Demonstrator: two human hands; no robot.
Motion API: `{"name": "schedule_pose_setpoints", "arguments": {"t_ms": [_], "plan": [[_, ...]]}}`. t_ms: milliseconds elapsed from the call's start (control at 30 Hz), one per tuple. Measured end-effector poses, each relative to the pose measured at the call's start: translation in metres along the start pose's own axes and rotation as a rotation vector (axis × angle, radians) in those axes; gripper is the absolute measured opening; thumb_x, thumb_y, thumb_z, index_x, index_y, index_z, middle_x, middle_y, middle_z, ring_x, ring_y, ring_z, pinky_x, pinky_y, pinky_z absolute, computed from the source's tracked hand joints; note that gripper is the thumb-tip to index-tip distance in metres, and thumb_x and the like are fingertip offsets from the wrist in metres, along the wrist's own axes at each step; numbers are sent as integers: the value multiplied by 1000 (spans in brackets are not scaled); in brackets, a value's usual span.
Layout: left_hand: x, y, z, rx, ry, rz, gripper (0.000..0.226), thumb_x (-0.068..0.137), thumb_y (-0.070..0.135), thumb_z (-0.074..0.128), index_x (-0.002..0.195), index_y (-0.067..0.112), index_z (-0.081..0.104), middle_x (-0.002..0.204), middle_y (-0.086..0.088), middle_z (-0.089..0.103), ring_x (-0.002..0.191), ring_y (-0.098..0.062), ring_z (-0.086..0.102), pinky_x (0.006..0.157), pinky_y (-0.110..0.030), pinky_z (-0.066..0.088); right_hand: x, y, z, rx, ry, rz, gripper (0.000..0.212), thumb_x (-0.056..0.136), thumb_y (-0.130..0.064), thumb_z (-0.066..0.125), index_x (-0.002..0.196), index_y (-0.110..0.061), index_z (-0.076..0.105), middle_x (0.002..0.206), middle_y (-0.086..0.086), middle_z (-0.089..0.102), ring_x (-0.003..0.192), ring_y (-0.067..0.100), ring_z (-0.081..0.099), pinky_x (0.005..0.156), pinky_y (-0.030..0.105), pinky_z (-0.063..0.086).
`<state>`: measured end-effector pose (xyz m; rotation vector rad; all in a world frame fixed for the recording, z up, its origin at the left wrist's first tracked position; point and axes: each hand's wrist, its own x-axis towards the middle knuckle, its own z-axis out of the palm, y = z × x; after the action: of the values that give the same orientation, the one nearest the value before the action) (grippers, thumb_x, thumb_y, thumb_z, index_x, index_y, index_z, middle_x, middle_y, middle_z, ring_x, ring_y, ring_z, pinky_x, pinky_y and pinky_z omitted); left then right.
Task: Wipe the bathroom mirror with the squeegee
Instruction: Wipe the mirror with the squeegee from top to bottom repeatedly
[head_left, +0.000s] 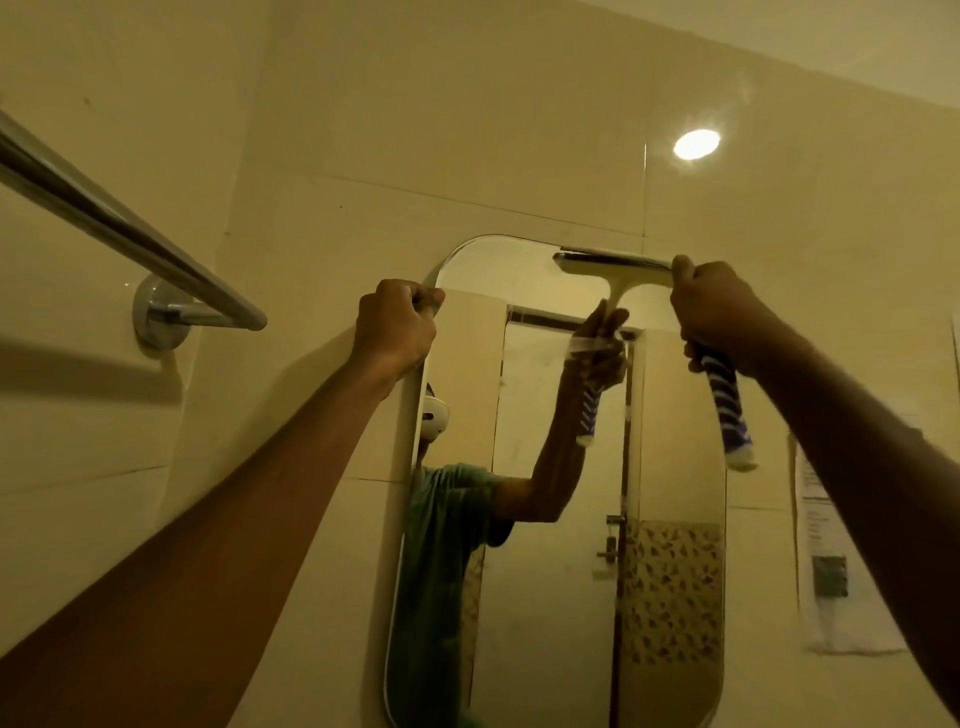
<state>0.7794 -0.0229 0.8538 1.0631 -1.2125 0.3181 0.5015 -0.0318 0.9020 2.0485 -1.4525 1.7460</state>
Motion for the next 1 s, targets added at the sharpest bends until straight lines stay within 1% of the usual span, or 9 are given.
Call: {"name": "schedule_pose_setpoints", "arguments": {"t_ms": [33, 133, 233, 333, 467, 600, 733, 900, 1000], "plan": [[0, -1, 1, -4, 7, 7, 27, 96, 28, 55, 109, 9, 68, 94, -5, 68, 67, -11, 56, 56, -17, 38, -7, 7, 7, -25, 6, -13, 32, 102, -30, 33, 94, -5, 51, 72, 10, 57, 55, 24, 60, 53, 38, 59], [-1, -1, 0, 12, 16, 23, 27, 96, 28, 55, 108, 8, 68, 95, -8, 70, 74, -16, 57, 61, -21, 40, -60, 41, 38, 25, 9, -2, 43, 102, -33, 32, 73, -9, 53, 54, 5, 55, 36, 12, 53, 34, 25, 46], [-2, 1, -1, 6, 17, 21, 27, 96, 28, 55, 107, 7, 69, 98, -10, 71, 77, -17, 58, 68, -25, 42, -108, 64, 44, 18, -108, 24, 53, 101, -40, 28, 67, -9, 54, 48, 2, 51, 32, 8, 47, 35, 21, 42], [-5, 4, -1, -11, 18, 17, 26, 96, 27, 55, 107, 7, 69, 99, -11, 71, 77, -17, 57, 68, -26, 42, -86, 56, 14, -16, -166, 60, 52, 100, -45, 30, 74, -7, 55, 52, 4, 52, 32, 10, 46, 34, 23, 42], [-6, 3, -2, -16, 12, 3, 27, 96, 27, 56, 108, 7, 69, 98, -10, 70, 77, -18, 58, 69, -26, 42, -33, 30, -14, 60, -43, 80, 48, 100, -46, 30, 89, -4, 52, 62, 9, 51, 41, 16, 50, 35, 23, 42], [-5, 2, -2, -24, 14, -1, 25, 96, 27, 56, 108, 8, 69, 97, -8, 70, 79, -18, 59, 71, -25, 44, -67, 57, 11, 22, -82, 86, 46, 102, -39, 29, 79, -7, 51, 55, 6, 51, 34, 11, 47, 29, 20, 41], [-6, 5, -2, -28, 26, -12, 26, 96, 26, 56, 107, 7, 69, 100, -12, 71, 82, -18, 58, 72, -26, 44, -108, 74, 12, -17, -245, 154, 48, 101, -40, 30, 79, -5, 54, 52, 4, 50, 30, 9, 43, 31, 21, 41], [-7, 5, -3, -41, 17, -10, 25, 96, 25, 57, 108, 7, 69, 103, -11, 71, 85, -18, 59, 73, -24, 43, -27, 17, -31, 49, -84, 141, 46, 100, -43, 32, 89, -3, 52, 63, 8, 50, 42, 15, 47, 35, 23, 41], [-5, 3, -3, -56, 21, -14, 25, 95, 25, 58, 107, 8, 70, 103, -11, 71, 83, -16, 57, 74, -23, 43, -16, 13, -26, 70, -136, 176, 42, 100, -41, 32, 92, -4, 49, 66, 8, 50, 45, 16, 47, 36, 24, 42]]}}
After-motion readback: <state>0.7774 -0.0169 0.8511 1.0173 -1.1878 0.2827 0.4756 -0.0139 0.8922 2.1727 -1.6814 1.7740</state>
